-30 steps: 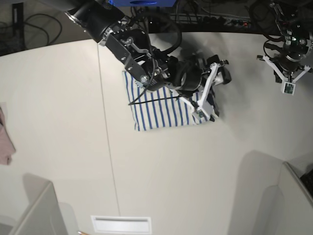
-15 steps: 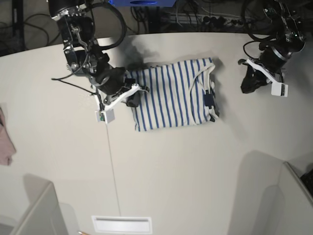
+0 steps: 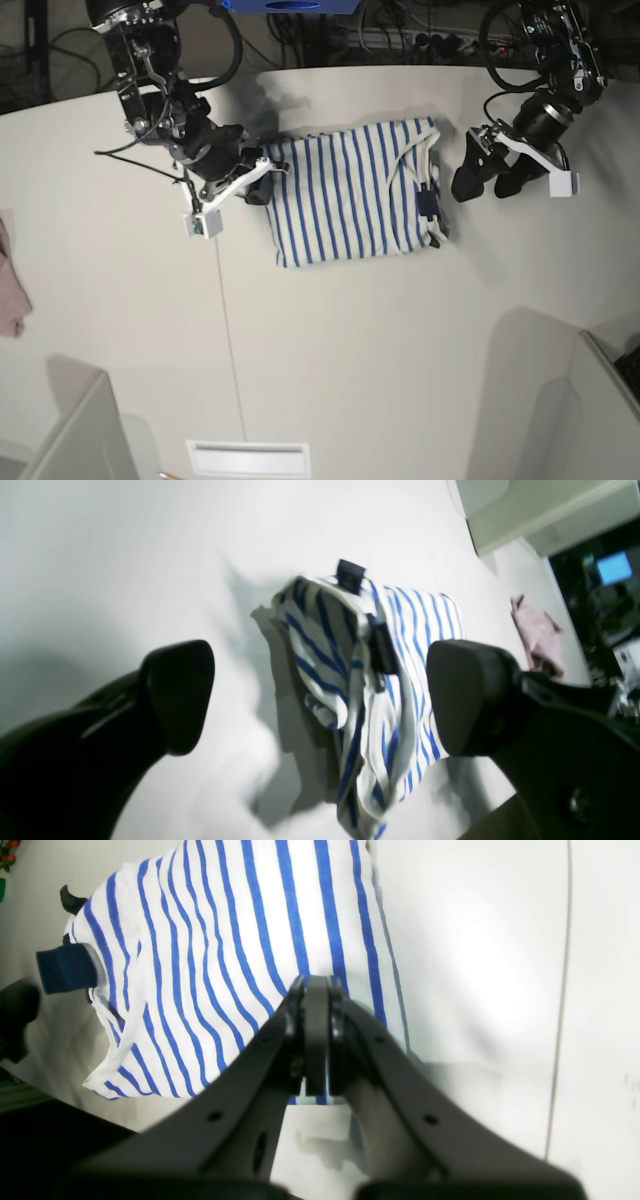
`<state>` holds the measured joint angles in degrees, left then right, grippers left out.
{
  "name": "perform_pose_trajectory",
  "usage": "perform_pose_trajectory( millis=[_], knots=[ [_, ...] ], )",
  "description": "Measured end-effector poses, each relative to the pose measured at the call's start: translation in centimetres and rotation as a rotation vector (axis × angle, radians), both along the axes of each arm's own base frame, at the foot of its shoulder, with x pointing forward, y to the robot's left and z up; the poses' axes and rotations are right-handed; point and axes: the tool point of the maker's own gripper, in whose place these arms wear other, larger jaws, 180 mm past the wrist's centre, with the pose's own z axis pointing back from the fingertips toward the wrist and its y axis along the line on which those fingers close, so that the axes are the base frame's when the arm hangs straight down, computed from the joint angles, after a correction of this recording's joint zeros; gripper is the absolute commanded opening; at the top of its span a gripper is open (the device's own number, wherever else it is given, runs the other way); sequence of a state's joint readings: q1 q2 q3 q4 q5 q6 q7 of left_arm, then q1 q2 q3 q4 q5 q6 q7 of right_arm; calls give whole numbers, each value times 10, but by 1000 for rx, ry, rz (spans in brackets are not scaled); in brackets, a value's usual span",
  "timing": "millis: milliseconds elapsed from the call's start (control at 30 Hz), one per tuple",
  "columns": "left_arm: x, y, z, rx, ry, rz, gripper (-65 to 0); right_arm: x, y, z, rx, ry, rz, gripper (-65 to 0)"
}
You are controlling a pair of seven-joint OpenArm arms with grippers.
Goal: Fold the T-shirt properly
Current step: 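Grasp the folded bundle's edge with the left gripper and drag it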
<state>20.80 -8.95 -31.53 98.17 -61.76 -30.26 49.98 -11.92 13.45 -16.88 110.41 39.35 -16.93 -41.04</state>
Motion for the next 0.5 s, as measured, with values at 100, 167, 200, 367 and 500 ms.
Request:
perform_pose_trajectory(
  millis=[100, 167, 200, 367, 500],
  knots=[
    [7, -25, -15, -48, 33, -64, 0, -1, 1, -1, -1, 2, 5, -650],
    [11, -34, -25, -83, 69, -65, 0, -1, 1, 0, -1, 1, 4, -650],
    [13, -35, -30, -101, 93, -51, 0, -1, 1, 0, -2, 1, 4, -650],
    [11, -48, -54, -139, 187, -53, 0, -1, 1, 0, -1, 2, 4, -650],
    [8, -57, -65, -65, 205, -111, 0, 0, 0, 0, -3, 1, 0, -650]
  ],
)
